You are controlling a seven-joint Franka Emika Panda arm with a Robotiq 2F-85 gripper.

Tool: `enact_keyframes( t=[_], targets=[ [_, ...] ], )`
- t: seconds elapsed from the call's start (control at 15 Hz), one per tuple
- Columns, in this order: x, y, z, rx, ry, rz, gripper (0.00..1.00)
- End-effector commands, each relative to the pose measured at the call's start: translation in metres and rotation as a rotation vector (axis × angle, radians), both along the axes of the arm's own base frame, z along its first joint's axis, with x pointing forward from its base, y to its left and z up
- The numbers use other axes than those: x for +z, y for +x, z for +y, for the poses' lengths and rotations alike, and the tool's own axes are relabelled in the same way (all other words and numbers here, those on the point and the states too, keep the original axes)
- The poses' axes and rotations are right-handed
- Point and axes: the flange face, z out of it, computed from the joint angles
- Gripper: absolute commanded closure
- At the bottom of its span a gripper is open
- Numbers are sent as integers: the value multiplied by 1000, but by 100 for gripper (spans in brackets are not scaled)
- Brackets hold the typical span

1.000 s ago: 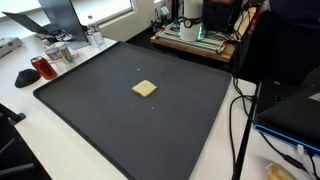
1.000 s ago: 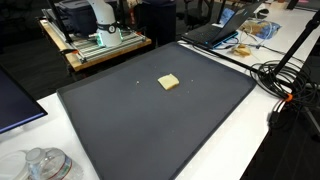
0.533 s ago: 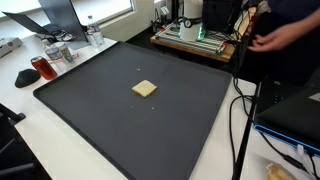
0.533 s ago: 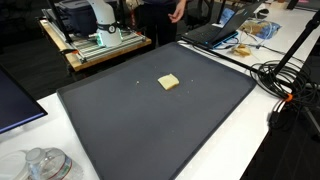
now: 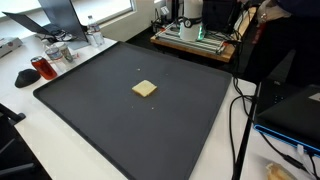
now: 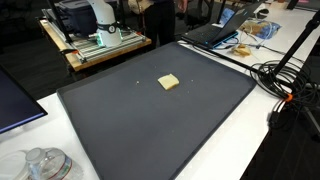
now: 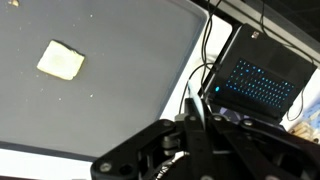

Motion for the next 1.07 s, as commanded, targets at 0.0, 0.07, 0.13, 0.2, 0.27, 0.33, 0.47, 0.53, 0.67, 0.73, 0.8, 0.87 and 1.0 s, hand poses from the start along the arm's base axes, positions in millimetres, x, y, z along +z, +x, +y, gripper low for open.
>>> enact_keyframes(
  t=[0.0, 0.07, 0.13, 0.2, 0.27, 0.33, 0.47, 0.53, 0.67, 0.73, 0.8, 0.87, 1.0],
  targets=[
    [-7, 42, -10, -90, -15, -52, 99],
    [-10, 51, -19, -129, -17, -58, 99],
    [-14, 58, -32, -177, -22, -53, 99],
    [-20, 63, -44, -215, -17, -31, 99],
    [-25, 66, -57, -264, -15, -22, 99],
    [-31, 67, -72, -315, 1, 2, 99],
    [-33, 66, -66, -268, -7, -4, 96],
    [-35, 68, -74, -284, -6, 1, 96],
    [-36, 68, -75, -296, -6, 5, 96],
    [-36, 68, -74, -298, -6, 6, 96],
    [-36, 68, -73, -299, -6, 6, 96],
    [-36, 68, -73, -299, -6, 6, 96],
    [-36, 68, -73, -300, -6, 6, 96]
  ],
)
